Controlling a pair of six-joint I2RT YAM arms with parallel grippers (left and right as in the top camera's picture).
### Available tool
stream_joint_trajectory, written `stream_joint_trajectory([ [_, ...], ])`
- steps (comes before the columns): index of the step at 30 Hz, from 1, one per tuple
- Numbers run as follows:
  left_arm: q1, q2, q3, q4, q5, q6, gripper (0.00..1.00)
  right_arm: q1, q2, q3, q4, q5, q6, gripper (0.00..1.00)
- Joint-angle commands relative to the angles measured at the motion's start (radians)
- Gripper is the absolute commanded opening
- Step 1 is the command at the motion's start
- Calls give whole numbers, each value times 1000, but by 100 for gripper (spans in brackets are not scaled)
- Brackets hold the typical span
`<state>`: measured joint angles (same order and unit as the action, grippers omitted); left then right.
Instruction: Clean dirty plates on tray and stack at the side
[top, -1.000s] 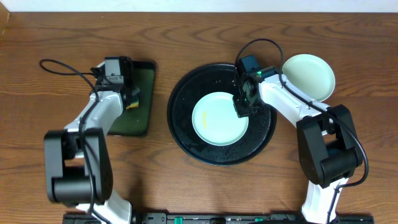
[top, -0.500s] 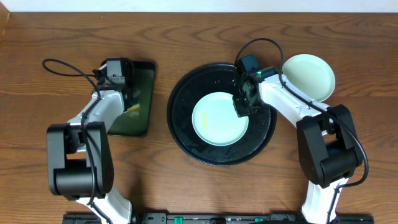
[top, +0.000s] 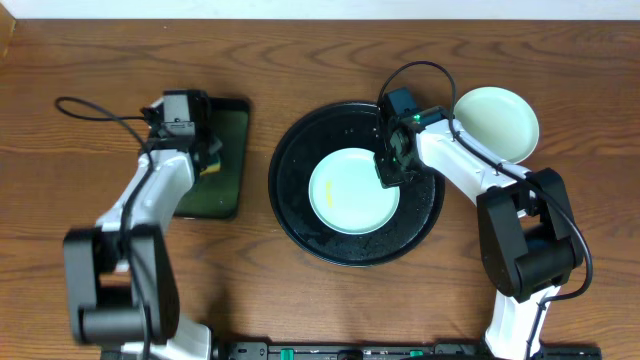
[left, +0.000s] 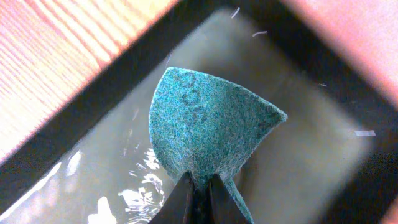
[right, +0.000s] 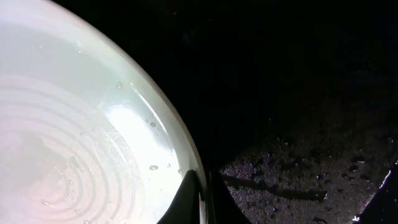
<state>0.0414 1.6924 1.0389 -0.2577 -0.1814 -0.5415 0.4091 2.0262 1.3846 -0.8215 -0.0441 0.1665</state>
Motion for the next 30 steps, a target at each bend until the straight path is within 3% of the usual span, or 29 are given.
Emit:
stream_joint_trajectory([
  [1, 2, -124, 1, 5, 82, 17, 7, 21, 5, -7, 34, 3, 40, 1],
  [8, -8, -183, 1, -21, 418, 16, 7, 50, 5, -7, 55, -17, 43, 1],
  [12, -51, -183, 1, -77, 505, 6, 8, 53, 5, -7, 61, -15, 51, 1],
  [24, -316, -174, 0, -149, 491, -5, 7, 46, 5, -7, 103, -5, 163, 1],
  [30, -479, -113, -1, -136, 264, -201, 7, 46, 5, -7, 106, -5, 178, 1],
])
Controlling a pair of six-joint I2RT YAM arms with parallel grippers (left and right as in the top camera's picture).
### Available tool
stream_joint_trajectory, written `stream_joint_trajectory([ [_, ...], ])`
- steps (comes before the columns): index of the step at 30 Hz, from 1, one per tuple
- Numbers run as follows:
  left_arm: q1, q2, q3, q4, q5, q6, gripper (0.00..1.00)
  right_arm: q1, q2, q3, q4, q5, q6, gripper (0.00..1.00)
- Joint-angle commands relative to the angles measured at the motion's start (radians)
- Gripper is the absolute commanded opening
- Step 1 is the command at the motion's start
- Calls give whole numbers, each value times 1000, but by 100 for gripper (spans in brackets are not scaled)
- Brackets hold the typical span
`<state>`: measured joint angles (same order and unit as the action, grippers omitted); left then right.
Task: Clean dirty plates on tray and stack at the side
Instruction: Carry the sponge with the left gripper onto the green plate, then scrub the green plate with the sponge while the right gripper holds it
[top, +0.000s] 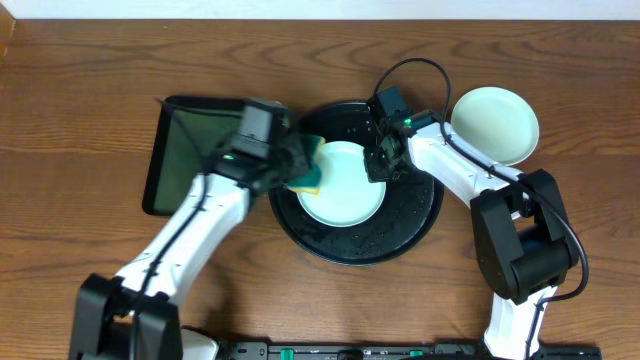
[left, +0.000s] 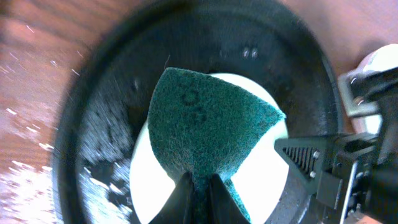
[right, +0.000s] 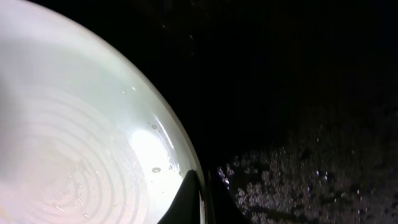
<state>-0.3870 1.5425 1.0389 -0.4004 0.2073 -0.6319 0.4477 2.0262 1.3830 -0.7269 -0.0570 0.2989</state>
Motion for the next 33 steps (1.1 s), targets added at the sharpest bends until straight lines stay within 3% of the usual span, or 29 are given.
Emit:
stream_joint_trajectory([
  [1, -72, 53, -1, 16, -149, -131, 7, 8, 5, -5, 12, 8, 45, 1],
  [7, -171, 169, -1, 90, -284, -241, 7, 8, 5, -5, 9, 8, 45, 1],
  [15, -206, 304, -1, 227, -288, -261, 8, 8, 5, -5, 9, 34, 45, 1],
  [19, -204, 322, -1, 211, -414, -171, 8, 8, 5, -5, 5, 35, 45, 1],
  [27, -203, 276, -1, 94, -856, -37, 8, 8, 5, -10, 3, 60, 45, 1],
  [33, -204, 211, -1, 107, -860, -4, 8, 8, 5, -42, 31, 60, 45, 1],
])
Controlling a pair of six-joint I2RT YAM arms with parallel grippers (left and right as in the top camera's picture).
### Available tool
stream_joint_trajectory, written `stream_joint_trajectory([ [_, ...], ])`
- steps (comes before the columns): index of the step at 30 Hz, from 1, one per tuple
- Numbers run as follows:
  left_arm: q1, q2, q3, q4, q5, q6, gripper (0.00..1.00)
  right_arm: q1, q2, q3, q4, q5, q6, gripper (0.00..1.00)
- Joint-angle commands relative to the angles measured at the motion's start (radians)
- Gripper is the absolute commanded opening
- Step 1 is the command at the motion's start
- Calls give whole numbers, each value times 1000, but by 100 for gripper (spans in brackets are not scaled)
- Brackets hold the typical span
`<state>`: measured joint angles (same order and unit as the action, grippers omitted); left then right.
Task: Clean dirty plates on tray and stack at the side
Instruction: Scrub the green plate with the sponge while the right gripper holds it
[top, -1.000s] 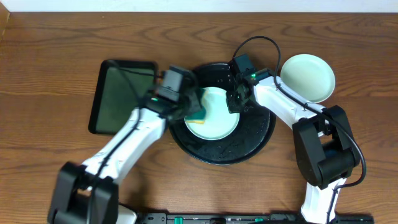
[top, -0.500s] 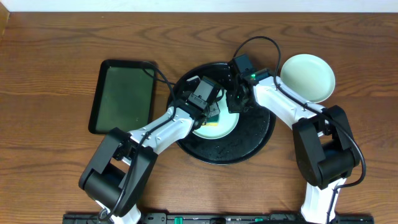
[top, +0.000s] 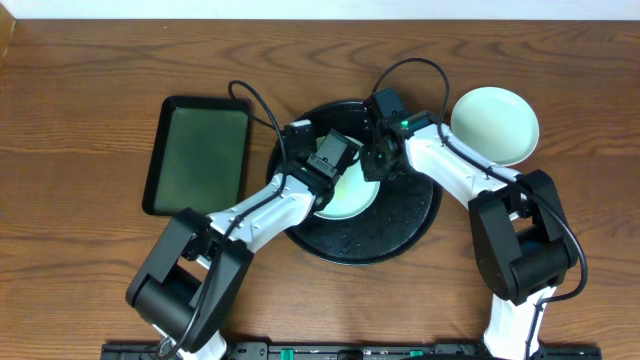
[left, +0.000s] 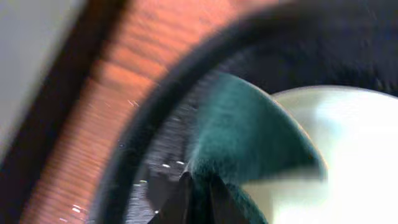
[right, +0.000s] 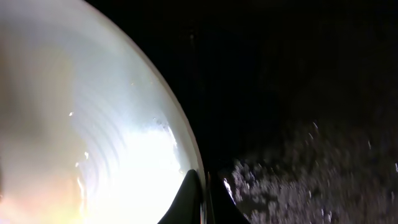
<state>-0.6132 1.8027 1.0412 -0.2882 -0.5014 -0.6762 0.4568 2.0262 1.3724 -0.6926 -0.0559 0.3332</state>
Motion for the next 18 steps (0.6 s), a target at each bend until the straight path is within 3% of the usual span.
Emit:
stream_joint_trajectory([
  [1, 23, -56, -3, 2, -120, 40, 7, -2, 5, -39, 3, 59, 11, 1],
  [5, 23, -61, -3, 64, 129, 36, 8, -2, 5, -60, 10, 59, 11, 1],
  [11, 22, -56, -3, 140, 529, -60, 8, -2, 5, -61, 21, 43, 11, 1],
  [13, 14, -51, -3, 149, 574, -63, 8, -2, 5, -61, 27, 39, 15, 1],
  [18, 0, -19, -3, 148, 528, -70, 8, -2, 5, -61, 30, 27, 29, 1],
])
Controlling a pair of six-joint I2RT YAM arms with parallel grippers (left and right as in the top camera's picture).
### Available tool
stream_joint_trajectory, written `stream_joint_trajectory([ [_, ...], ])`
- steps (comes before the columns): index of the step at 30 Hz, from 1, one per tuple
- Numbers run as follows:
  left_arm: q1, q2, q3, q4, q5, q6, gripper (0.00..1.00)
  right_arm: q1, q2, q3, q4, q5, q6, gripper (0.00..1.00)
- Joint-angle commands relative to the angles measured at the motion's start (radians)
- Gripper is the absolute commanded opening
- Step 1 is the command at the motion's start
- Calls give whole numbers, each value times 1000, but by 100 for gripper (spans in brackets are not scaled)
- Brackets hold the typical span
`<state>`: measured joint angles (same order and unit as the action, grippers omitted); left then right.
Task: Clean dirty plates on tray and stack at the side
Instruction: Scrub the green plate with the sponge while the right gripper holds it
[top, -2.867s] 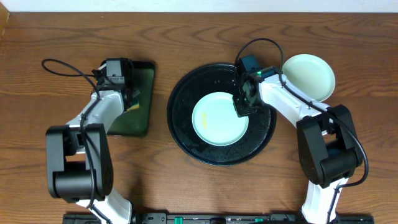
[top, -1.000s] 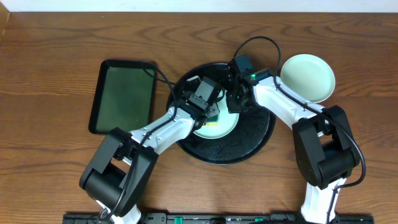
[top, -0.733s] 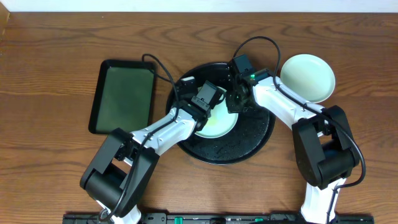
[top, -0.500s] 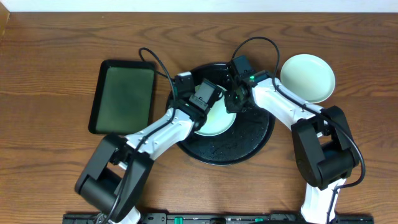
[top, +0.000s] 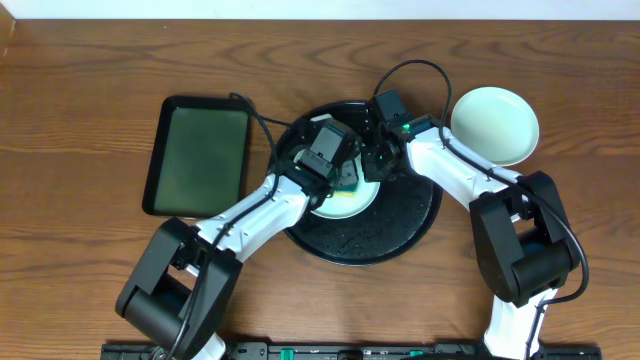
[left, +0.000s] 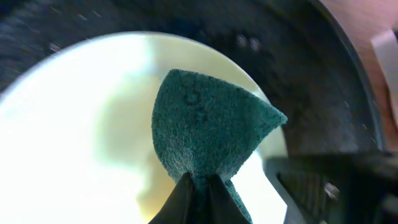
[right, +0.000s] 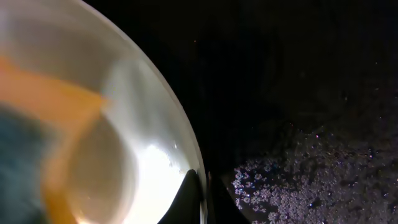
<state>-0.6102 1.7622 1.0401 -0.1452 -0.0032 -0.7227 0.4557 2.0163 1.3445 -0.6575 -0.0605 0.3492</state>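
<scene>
A pale green plate (top: 345, 197) lies in the round black tray (top: 400, 225). My left gripper (top: 340, 170) is shut on a green-and-yellow sponge (left: 208, 134), which presses on the plate (left: 74, 124). My right gripper (top: 377, 165) is shut on the plate's right rim (right: 186, 143); the sponge's orange edge (right: 56, 102) shows at the left of the right wrist view. A second pale green plate (top: 495, 123) sits on the table at the right.
A rectangular black tray (top: 197, 155) of greenish water stands at the left of the round tray. Water droplets dot the round tray's floor (right: 311, 180). Cables arch over the tray's back edge.
My left gripper with the sponge has shifted from the plate's left edge to over its middle. The right gripper stays shut on the rim.
My left gripper held the sponge in the water tray while the right one pinched the plate's rim in the round tray. Then the sponge was over the plate's left side, then at its left edge, and now on its middle.
</scene>
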Motion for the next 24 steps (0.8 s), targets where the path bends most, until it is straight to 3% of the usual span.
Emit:
stream_joint_trajectory([
  [1, -2, 33, -2, 6, 13, -24, 8, 0, 15, -33, -5, 22, 13, 1],
  [7, -2, 98, -2, -3, -88, -14, 8, -1, 15, -33, -8, 0, 13, 1],
  [17, -2, 105, -2, -214, -691, -11, 8, -3, 15, -33, -21, 0, 11, 1],
  [24, -2, -31, -2, -202, -748, 34, 8, -2, 15, -33, -33, 3, -8, 1],
])
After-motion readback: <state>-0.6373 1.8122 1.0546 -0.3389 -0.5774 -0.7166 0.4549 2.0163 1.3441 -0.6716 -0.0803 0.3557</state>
